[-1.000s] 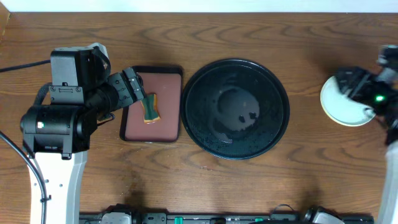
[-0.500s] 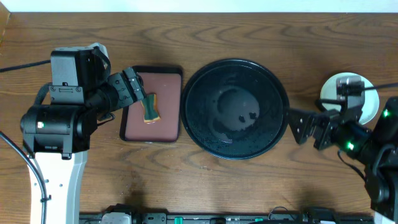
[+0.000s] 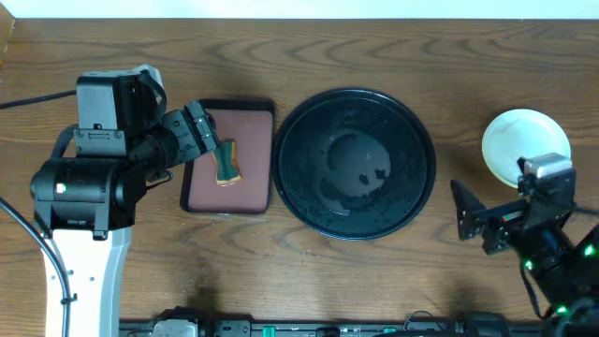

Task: Clean dirty plates on tray and stack at the side

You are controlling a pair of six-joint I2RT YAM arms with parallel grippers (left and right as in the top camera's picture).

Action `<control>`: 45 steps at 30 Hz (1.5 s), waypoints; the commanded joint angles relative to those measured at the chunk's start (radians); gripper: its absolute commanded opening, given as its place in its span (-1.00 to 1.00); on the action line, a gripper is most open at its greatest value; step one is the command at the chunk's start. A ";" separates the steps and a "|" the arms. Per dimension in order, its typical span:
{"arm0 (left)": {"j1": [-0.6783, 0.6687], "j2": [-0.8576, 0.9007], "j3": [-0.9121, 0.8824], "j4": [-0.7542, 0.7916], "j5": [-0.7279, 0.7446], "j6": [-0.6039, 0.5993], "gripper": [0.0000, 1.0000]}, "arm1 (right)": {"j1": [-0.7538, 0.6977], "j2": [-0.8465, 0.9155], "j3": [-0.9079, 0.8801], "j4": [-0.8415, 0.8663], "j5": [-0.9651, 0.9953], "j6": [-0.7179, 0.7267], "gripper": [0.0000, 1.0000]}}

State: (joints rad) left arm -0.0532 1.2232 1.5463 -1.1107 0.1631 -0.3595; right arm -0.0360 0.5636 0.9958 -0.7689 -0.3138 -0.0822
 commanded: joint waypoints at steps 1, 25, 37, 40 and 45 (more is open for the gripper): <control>0.004 0.000 0.010 -0.001 0.009 0.010 0.79 | 0.005 -0.118 -0.171 0.053 0.055 -0.027 0.99; 0.004 0.000 0.010 -0.001 0.009 0.010 0.79 | 0.005 -0.559 -0.991 0.753 0.113 -0.028 0.98; 0.004 0.000 0.010 -0.001 0.009 0.010 0.79 | 0.005 -0.557 -0.990 0.713 0.111 -0.027 0.98; 0.004 0.000 0.010 -0.001 0.009 0.010 0.79 | 0.005 -0.557 -0.990 0.713 0.112 -0.027 0.99; 0.004 0.000 0.010 -0.001 0.009 0.010 0.79 | 0.005 -0.557 -0.990 0.713 0.112 -0.027 0.98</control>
State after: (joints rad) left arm -0.0532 1.2232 1.5463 -1.1110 0.1627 -0.3592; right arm -0.0360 0.0113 0.0067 -0.0513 -0.2081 -0.0994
